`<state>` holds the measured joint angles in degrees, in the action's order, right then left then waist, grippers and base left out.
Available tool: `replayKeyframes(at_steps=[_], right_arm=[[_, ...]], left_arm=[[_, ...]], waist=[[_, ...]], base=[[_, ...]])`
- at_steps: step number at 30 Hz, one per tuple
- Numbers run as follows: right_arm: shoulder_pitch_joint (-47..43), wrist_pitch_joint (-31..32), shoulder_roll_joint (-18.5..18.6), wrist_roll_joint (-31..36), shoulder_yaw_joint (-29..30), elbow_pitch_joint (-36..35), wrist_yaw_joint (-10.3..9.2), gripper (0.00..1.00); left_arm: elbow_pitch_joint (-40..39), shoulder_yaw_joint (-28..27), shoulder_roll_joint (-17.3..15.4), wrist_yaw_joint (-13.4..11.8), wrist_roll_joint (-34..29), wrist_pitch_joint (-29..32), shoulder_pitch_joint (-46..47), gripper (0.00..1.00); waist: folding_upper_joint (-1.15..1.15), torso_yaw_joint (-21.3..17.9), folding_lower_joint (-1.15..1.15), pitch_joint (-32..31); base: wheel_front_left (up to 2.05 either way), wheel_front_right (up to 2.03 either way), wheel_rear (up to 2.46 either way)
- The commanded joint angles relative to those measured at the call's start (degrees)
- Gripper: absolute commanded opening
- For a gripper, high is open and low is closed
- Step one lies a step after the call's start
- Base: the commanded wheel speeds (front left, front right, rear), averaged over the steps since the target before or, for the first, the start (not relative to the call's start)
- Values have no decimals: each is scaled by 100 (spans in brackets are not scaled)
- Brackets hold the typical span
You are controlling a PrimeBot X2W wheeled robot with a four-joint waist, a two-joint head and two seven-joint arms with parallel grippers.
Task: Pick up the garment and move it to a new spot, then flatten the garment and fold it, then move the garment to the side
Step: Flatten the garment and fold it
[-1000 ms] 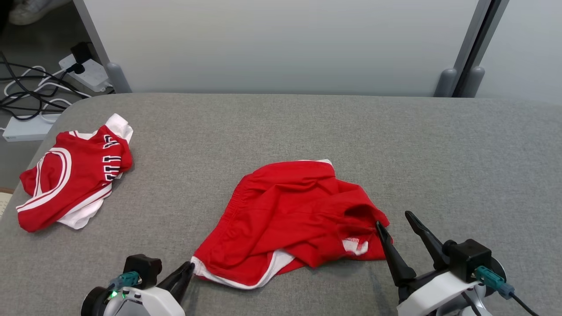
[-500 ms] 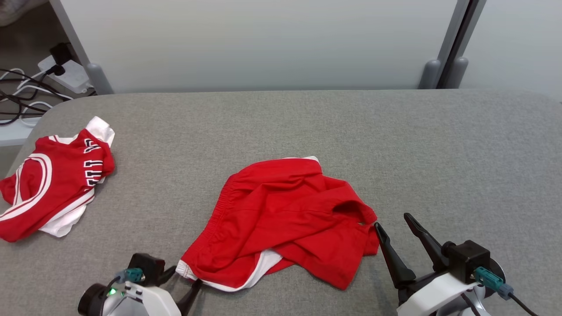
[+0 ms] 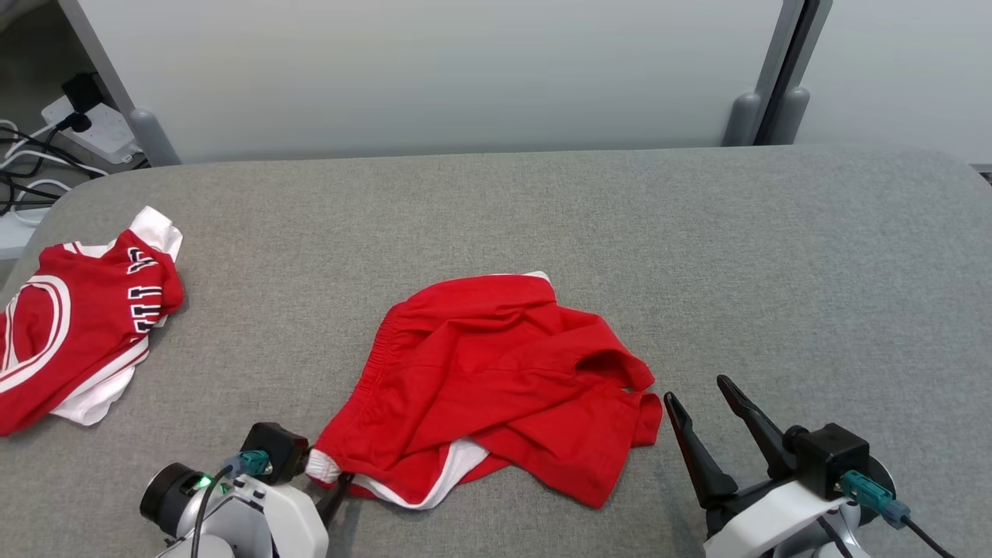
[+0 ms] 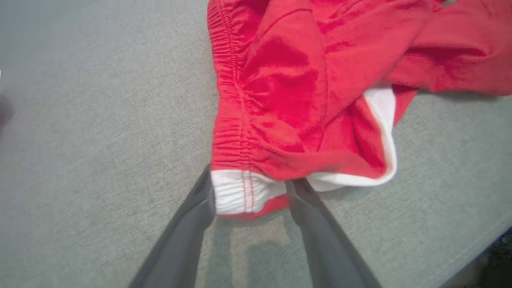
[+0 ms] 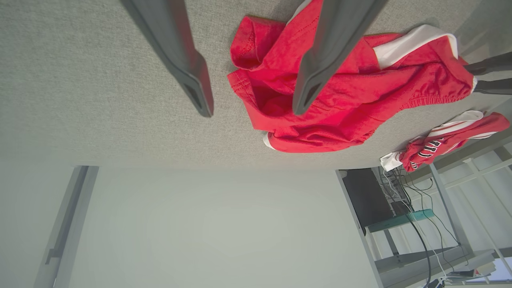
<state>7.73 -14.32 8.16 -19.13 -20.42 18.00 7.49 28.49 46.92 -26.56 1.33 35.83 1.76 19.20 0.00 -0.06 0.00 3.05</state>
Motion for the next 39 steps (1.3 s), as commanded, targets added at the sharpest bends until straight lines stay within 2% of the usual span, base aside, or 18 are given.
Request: replayKeyframes(at_steps=[1,8,14,20,28,29,30,34,39], right_arm=[[108,-68,56,-2,-49,-105,0,100],[38,-68,91,-276,-288,218,0,100],[269,-68,215,-1081,-1262,1086,0,100],[645,-68,264,-1610,-1958,1406,0,100],[1028,-68,235,-2306,-2854,1858,0,98],[1083,-68,241,-2347,-2927,1884,0,38],[1130,-68,243,-2376,-2975,1899,0,0],[1212,-68,284,-2462,-2915,1739,0,0],[1025,-68,594,-2448,-2052,1011,0,0]], left_arm=[[-298,-193,-222,-18,40,-37,146,0],[-1006,-363,-385,-158,204,-154,-70,0],[-1528,-656,-570,-279,406,-416,-240,0],[-1666,-731,-584,-358,418,-504,-203,0],[-1651,-714,-490,-335,409,-577,-63,0],[-1643,-710,-475,-316,411,-604,-49,0],[-1630,-703,-461,-295,411,-629,-37,0],[-1620,-679,-436,-175,398,-807,-21,0],[-1763,-751,-514,-60,425,-1062,-37,0]], waist=[[0,31,0,-13],[0,206,0,-19],[0,454,0,20],[0,610,0,115],[0,693,0,215],[0,702,0,220],[0,711,0,217],[0,715,0,149],[0,610,0,30]], base=[[0,0,0],[0,0,0],[0,0,0],[0,0,0],[0,0,0],[0,0,0],[0,0,0],[0,0,0],[0,0,0]])
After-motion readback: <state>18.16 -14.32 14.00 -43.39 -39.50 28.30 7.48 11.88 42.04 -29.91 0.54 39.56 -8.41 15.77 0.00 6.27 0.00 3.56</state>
